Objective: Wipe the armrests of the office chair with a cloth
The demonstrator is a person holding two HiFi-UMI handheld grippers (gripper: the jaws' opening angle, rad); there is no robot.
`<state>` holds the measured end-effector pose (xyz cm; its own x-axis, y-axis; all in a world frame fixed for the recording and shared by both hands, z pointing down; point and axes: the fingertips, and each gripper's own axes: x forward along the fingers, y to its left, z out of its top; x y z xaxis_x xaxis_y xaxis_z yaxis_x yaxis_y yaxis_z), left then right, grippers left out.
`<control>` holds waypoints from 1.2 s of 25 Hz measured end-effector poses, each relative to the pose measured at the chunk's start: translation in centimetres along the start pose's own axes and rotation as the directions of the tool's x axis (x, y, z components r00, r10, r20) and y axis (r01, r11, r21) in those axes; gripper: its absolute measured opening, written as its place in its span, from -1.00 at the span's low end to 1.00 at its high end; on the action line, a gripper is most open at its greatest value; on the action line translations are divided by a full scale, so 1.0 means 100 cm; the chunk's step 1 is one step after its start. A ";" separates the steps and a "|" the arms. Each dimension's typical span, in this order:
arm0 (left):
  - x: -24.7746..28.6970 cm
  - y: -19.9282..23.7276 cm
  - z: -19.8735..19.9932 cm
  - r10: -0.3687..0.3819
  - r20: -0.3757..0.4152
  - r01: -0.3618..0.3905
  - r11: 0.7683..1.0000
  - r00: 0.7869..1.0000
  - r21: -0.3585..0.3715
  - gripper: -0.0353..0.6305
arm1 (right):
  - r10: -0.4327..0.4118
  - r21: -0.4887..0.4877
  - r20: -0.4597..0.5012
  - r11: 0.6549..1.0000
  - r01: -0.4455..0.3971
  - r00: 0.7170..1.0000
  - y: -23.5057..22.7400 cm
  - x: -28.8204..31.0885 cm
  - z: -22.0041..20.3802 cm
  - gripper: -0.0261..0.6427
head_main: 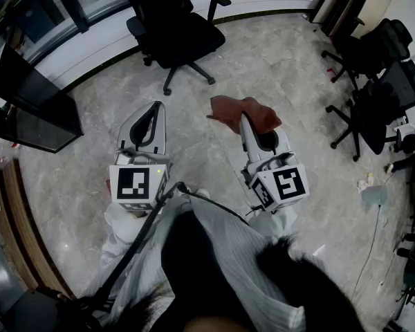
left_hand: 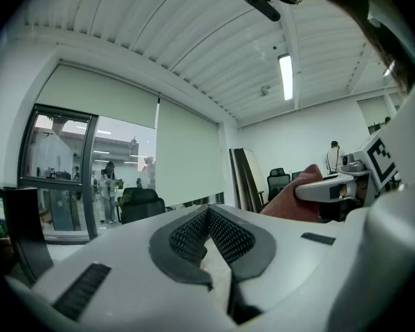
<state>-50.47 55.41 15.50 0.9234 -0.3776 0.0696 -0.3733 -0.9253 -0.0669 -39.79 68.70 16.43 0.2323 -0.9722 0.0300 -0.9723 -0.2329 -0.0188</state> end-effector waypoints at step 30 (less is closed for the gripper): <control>0.037 0.034 -0.019 0.062 -0.044 -0.063 0.998 0.997 -0.006 -0.88 | 0.068 0.032 -0.021 0.997 -0.067 0.997 -0.014 0.059 -0.014 -0.85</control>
<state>-48.50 50.83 17.41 0.8934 -0.4359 0.1088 -0.4311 -0.8999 -0.0649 -37.06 63.28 17.99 0.1649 -0.9850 0.0500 -0.9845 -0.1675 -0.0523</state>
